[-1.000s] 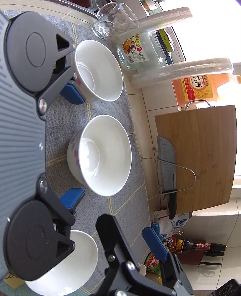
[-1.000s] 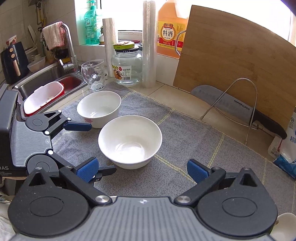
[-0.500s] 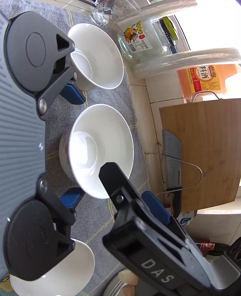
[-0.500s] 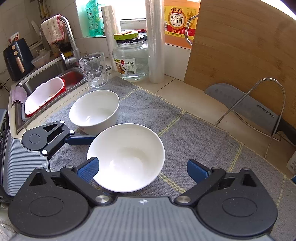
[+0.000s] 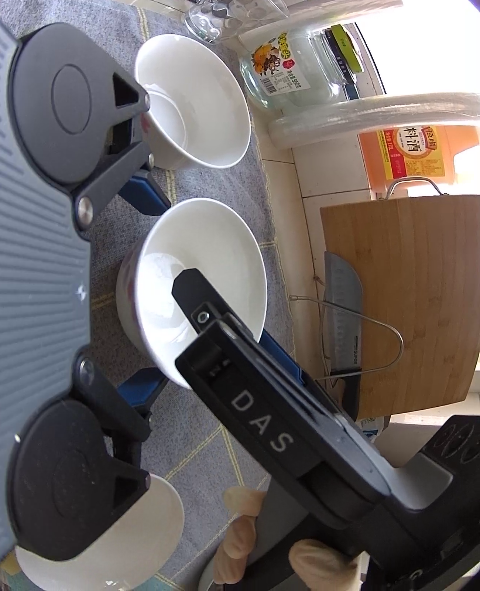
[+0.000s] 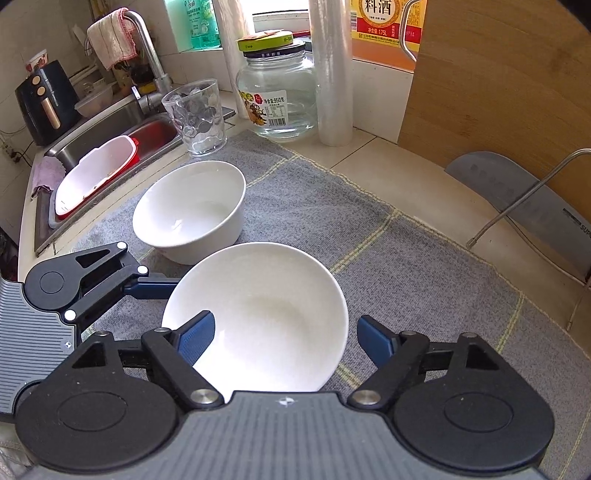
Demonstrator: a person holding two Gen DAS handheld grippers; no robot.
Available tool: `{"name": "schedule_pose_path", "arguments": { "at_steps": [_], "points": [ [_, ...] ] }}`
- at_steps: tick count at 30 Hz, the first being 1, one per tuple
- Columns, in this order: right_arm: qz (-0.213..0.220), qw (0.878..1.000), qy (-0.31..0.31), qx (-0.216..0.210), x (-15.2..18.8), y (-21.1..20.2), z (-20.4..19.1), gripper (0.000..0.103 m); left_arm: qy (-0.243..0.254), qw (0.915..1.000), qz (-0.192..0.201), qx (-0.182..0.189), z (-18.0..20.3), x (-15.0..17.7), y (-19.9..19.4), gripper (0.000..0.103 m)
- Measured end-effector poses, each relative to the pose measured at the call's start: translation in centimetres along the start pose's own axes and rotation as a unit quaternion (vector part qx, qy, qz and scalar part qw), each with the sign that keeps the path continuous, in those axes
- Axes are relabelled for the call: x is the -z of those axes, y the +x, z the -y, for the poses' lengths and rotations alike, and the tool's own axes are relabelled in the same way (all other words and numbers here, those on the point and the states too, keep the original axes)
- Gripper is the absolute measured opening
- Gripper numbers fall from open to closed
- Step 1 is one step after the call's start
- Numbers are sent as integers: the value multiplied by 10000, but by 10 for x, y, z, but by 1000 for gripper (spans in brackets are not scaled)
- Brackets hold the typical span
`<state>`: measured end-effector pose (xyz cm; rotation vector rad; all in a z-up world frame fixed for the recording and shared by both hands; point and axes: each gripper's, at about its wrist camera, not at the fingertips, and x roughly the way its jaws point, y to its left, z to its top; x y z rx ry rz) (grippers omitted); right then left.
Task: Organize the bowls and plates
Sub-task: 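Reach the right gripper into another white bowl and grasp its rim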
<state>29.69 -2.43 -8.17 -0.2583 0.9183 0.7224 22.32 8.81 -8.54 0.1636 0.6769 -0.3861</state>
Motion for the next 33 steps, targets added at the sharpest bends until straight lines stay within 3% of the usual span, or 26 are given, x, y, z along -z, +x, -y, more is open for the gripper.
{"name": "schedule_pose_path", "arguments": {
  "at_steps": [7, 33],
  "points": [
    [-34, 10000, -39, -83, -2, 4, 0, 82, 34, 10000, 8, -3, -1, -1, -1, 89],
    [21, 9999, 3, -102, -4, -7, -7, 82, 228, 9997, -32, 18, 1, -7, -11, 88]
  ]
}}
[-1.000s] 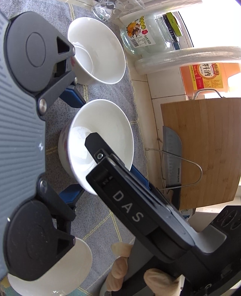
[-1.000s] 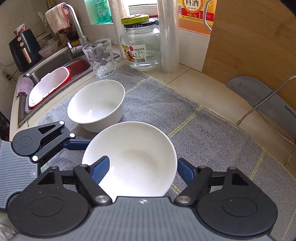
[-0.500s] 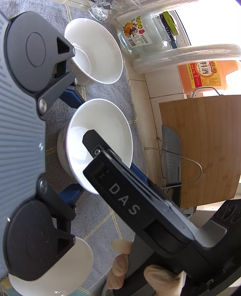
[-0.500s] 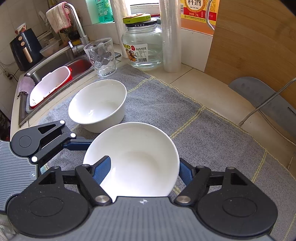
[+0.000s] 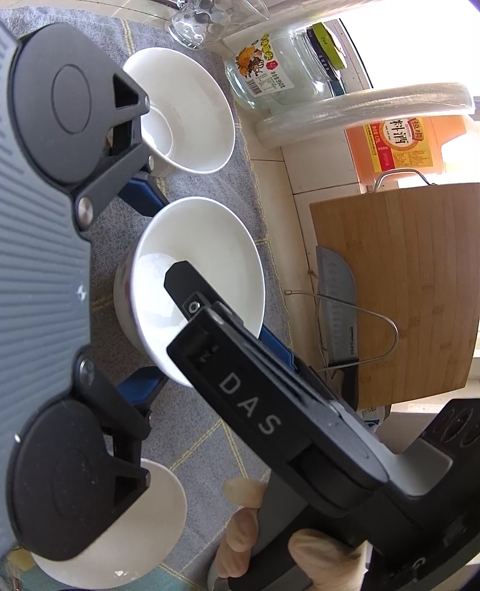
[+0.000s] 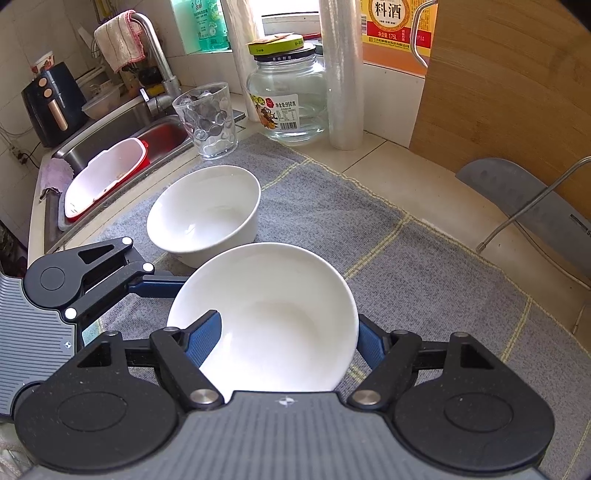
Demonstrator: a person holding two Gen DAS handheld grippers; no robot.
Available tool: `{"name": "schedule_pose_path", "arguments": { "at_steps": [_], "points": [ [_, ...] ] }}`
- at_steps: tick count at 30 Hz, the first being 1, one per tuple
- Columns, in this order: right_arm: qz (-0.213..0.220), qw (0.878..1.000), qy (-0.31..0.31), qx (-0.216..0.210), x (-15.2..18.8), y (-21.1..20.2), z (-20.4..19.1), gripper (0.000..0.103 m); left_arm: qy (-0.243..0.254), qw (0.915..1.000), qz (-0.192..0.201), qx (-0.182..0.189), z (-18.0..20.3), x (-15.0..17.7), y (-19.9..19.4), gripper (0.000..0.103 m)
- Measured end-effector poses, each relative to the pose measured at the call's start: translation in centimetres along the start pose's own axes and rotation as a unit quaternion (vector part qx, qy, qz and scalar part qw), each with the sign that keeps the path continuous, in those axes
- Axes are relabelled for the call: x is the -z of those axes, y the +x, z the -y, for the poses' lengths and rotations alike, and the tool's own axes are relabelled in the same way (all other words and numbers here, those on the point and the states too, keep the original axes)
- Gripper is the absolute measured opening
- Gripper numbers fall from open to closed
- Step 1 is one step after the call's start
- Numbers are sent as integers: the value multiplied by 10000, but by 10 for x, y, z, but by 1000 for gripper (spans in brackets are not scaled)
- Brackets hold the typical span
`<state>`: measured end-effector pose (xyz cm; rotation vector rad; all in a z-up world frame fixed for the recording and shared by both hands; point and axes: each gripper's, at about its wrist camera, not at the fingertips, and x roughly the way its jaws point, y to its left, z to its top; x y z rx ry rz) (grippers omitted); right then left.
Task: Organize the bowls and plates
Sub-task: 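Reach the right gripper into another white bowl and grasp its rim, then carry the held bowl with the right gripper over another bowl and lower it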
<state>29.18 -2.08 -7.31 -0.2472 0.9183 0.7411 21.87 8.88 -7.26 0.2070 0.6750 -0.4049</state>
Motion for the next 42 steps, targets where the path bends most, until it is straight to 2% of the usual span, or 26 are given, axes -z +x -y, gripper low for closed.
{"name": "schedule_pose_path", "arguments": {
  "at_steps": [12, 26, 42],
  "points": [
    [209, 9997, -114, 17, 9, -43, -25, 82, 227, 9997, 126, 39, 14, -7, -40, 88],
    [361, 9992, -93, 120, 40, -80, -42, 82, 412, 9988, 214, 144, 43, -4, -72, 88],
    [307, 9983, 263, 410, 88, -111, -39, 82, 657, 9957, 159, 641, 82, 5, -78, 88]
  ]
}}
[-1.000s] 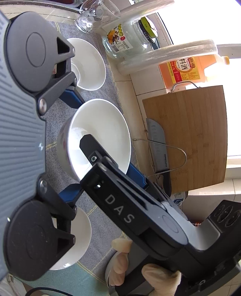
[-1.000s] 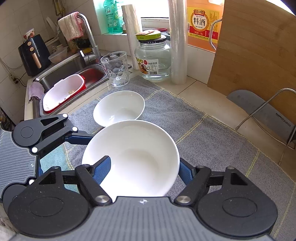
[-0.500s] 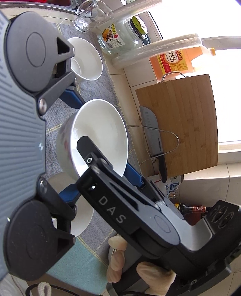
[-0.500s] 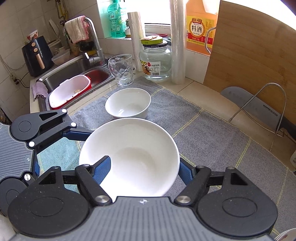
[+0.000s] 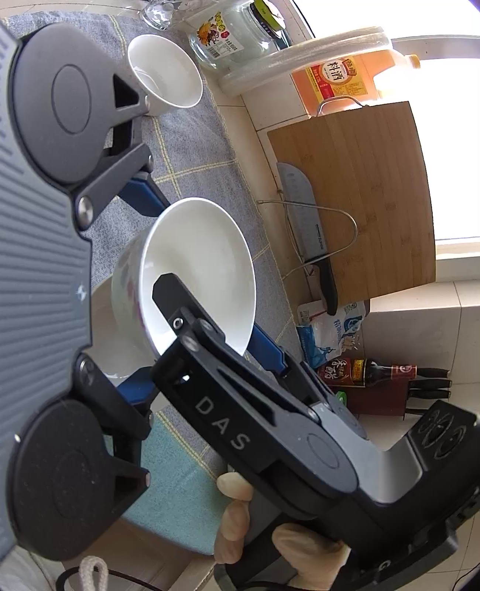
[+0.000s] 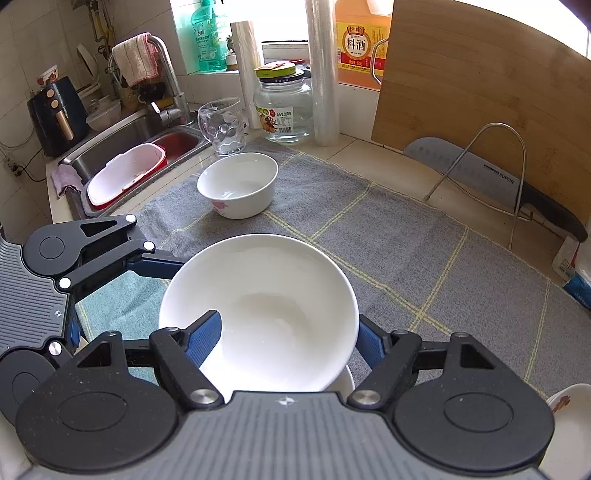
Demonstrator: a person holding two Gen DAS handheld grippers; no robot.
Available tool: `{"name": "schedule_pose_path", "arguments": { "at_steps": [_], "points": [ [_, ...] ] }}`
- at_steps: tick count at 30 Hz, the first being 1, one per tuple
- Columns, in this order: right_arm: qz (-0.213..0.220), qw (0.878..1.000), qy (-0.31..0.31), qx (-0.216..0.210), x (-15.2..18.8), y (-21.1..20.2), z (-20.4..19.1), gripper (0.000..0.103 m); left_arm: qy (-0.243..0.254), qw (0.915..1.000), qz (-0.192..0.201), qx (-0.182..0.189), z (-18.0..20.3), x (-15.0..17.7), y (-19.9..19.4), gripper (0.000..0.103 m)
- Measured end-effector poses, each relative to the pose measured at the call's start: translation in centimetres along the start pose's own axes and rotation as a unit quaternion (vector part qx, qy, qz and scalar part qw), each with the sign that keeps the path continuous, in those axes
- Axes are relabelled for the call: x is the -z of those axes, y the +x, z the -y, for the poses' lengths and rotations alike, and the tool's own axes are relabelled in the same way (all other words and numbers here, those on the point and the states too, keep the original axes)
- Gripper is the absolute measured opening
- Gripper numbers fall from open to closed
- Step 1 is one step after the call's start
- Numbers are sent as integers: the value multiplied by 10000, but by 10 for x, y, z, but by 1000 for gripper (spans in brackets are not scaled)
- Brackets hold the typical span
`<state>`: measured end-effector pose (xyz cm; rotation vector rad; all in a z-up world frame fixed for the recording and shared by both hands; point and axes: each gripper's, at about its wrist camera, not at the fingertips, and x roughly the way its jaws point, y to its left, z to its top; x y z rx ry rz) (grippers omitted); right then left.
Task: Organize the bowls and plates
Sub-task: 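Carry the held bowl with the right gripper over another bowl and lower it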
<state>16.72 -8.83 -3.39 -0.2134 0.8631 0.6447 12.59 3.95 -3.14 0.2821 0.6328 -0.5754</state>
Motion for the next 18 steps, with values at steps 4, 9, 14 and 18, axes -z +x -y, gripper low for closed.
{"name": "schedule_pose_path", "arguments": {
  "at_steps": [4, 9, 14, 18],
  "points": [
    [-49, 9999, 136, 21, 12, -2, 4, 82, -41, 9998, -121, 147, 6, 2, 4, 88],
    [-75, 9997, 235, 21, 22, -3, 6, 82, -25, 9995, -205, 253, 8, 3, 5, 88],
    [-82, 9996, 283, -1, 26, -6, 6, 82, -58, 9989, -306, 343, 9, 6, 8, 88],
    [-145, 9994, 306, 6, 30, -2, 7, 82, -60, 9986, -371, 370, 10, 7, 9, 88]
  ]
}}
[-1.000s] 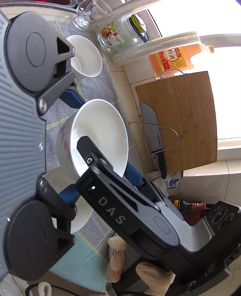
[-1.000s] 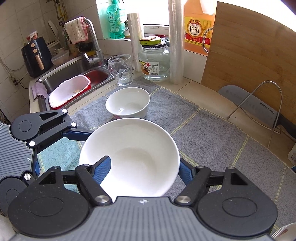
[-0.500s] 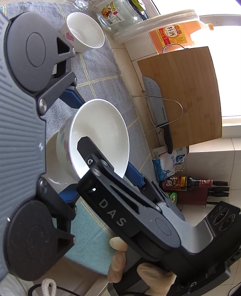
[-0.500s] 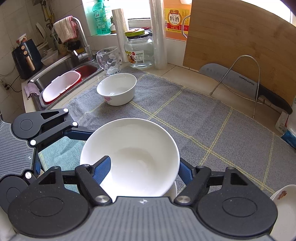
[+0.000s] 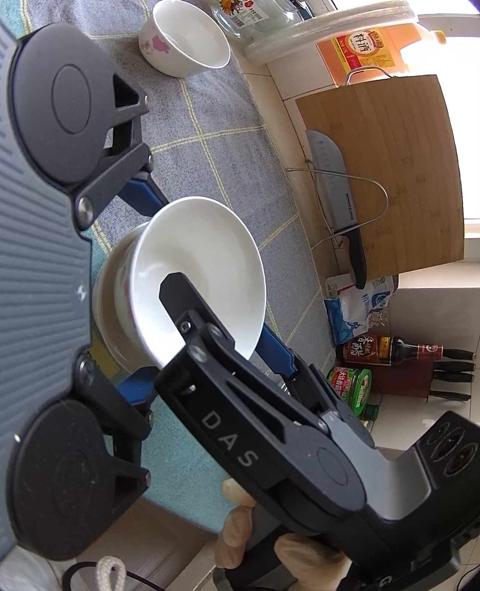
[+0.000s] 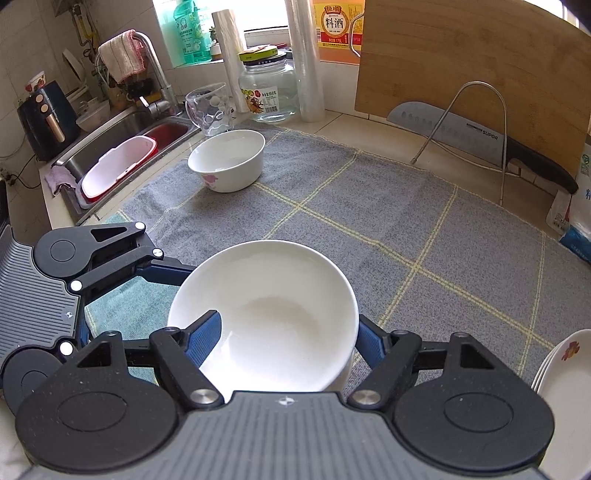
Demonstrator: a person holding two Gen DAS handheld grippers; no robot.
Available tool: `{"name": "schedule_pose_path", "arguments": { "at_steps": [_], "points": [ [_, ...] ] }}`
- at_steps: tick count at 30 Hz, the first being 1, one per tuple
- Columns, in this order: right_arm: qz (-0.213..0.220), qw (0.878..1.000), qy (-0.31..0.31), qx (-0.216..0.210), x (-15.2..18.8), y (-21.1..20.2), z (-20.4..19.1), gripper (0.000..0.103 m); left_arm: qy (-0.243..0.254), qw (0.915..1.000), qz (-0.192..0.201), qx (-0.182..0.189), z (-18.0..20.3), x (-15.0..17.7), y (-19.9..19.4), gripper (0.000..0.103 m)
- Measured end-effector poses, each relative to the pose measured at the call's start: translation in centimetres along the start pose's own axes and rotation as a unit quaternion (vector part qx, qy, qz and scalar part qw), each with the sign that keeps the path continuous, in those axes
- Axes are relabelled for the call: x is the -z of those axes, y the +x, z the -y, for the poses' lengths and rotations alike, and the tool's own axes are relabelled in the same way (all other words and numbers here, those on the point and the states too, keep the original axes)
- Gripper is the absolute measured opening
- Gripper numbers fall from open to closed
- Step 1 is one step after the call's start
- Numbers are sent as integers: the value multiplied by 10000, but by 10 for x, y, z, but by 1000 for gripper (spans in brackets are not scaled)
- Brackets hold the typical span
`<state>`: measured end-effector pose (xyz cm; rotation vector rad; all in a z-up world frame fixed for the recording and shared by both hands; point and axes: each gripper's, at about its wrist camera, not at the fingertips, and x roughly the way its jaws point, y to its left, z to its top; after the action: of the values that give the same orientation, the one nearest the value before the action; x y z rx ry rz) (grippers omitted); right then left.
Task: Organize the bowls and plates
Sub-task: 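Carry the held bowl with the right gripper over another bowl and lower it, then open the right gripper to leave the bowl nested in the other bowl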
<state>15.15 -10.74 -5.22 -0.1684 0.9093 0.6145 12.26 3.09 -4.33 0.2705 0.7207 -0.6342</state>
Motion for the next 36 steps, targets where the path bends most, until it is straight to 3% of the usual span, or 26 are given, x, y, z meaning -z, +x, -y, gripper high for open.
{"name": "schedule_pose_path", "arguments": {
  "at_steps": [18, 24, 36],
  "points": [
    [-55, 10000, 62, 37, 7, 7, 3, 82, 13, 9999, -115, 110, -2, 2, 6, 90],
    [97, 9999, 18, 33, 5, 1, 1, 101, 98, 9999, -80, 93, -3, 2, 3, 95],
    [219, 9995, -222, -2, -13, 0, -13, 103, 26, 10000, 23, -59, -31, 13, -33, 95]
  ]
}}
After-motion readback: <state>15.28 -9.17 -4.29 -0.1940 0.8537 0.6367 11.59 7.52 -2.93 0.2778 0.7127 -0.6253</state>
